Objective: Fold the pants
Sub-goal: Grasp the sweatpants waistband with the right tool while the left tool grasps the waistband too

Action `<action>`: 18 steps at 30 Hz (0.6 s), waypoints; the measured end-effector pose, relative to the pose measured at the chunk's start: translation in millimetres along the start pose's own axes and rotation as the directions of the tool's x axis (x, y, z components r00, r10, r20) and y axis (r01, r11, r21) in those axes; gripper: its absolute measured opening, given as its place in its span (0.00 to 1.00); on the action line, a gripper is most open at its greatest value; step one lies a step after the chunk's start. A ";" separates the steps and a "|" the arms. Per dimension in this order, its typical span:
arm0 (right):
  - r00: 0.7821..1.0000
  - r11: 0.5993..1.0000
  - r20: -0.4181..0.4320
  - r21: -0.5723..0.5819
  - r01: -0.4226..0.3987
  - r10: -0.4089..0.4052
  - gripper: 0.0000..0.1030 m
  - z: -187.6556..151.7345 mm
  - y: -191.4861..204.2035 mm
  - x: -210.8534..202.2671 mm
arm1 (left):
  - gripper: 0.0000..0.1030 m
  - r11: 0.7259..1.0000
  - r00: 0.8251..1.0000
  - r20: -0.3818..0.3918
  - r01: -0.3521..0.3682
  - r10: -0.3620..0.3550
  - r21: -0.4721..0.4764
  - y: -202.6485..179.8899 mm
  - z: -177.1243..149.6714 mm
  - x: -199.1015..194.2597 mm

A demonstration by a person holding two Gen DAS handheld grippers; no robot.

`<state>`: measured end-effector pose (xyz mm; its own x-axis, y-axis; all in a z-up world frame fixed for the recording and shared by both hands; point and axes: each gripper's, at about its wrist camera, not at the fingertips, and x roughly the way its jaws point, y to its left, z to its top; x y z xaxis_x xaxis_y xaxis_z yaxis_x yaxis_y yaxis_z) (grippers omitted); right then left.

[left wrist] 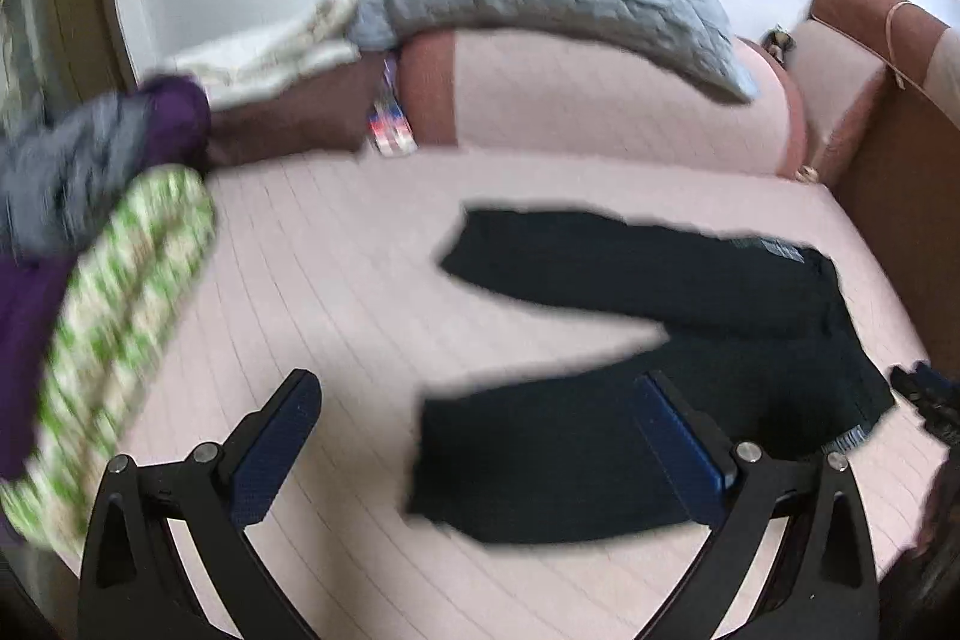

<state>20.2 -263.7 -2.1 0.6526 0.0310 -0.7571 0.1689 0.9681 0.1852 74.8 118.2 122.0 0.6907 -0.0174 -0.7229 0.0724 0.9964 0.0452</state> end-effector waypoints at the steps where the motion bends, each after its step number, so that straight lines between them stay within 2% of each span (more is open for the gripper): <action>1: 1.000 1.000 0.007 -0.003 0.017 -0.017 0.90 13.5 -6.5 3.0 | 1.00 0.999 0.999 0.014 -0.030 0.029 0.018 4.4 15.0 4.3; 4: 0.998 0.997 0.018 -0.036 0.066 -0.065 0.90 47.4 -22.1 18.2 | 1.00 0.980 0.983 0.067 -0.179 0.174 0.087 12.9 60.3 27.5; 6: 0.997 0.996 0.005 -0.059 0.073 -0.072 0.90 67.6 -30.6 36.6 | 1.00 0.950 0.958 0.087 -0.282 0.272 0.132 19.0 90.4 59.6; 7: 0.998 0.996 -0.010 -0.071 0.061 -0.062 0.90 77.6 -34.2 49.4 | 1.00 0.944 0.954 0.079 -0.298 0.289 0.142 22.3 99.3 74.3; 9: 0.998 0.995 -0.049 -0.088 0.036 -0.041 0.90 93.4 -38.9 76.8 | 1.00 0.958 0.969 0.010 -0.244 0.245 0.149 27.8 113.4 110.3; 10: 0.997 0.995 -0.068 -0.096 0.029 -0.035 0.90 100.6 -40.4 92.0 | 1.00 0.977 0.983 -0.047 -0.172 0.179 0.125 29.5 116.2 131.8; 12: 0.994 0.994 -0.100 -0.112 0.019 -0.031 0.90 110.2 -40.9 118.4 | 1.00 0.997 0.990 -0.124 -0.060 0.067 0.056 30.0 115.9 165.2; 15: 0.990 0.986 -0.140 -0.168 0.010 -0.034 0.90 122.5 -35.7 155.7 | 1.00 0.999 0.978 -0.205 0.044 -0.049 -0.027 21.9 107.2 216.5; 18: 0.981 0.973 -0.194 -0.231 -0.023 -0.023 0.90 130.9 -24.7 189.4 | 1.00 0.994 0.964 -0.247 0.083 -0.099 -0.073 12.5 99.7 253.1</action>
<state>236.3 -314.3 -68.1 0.4931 0.0563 -0.8681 -0.0213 0.9984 0.0527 322.3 118.0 8.4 0.4812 -0.0944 -0.8715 0.0765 0.9949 -0.0655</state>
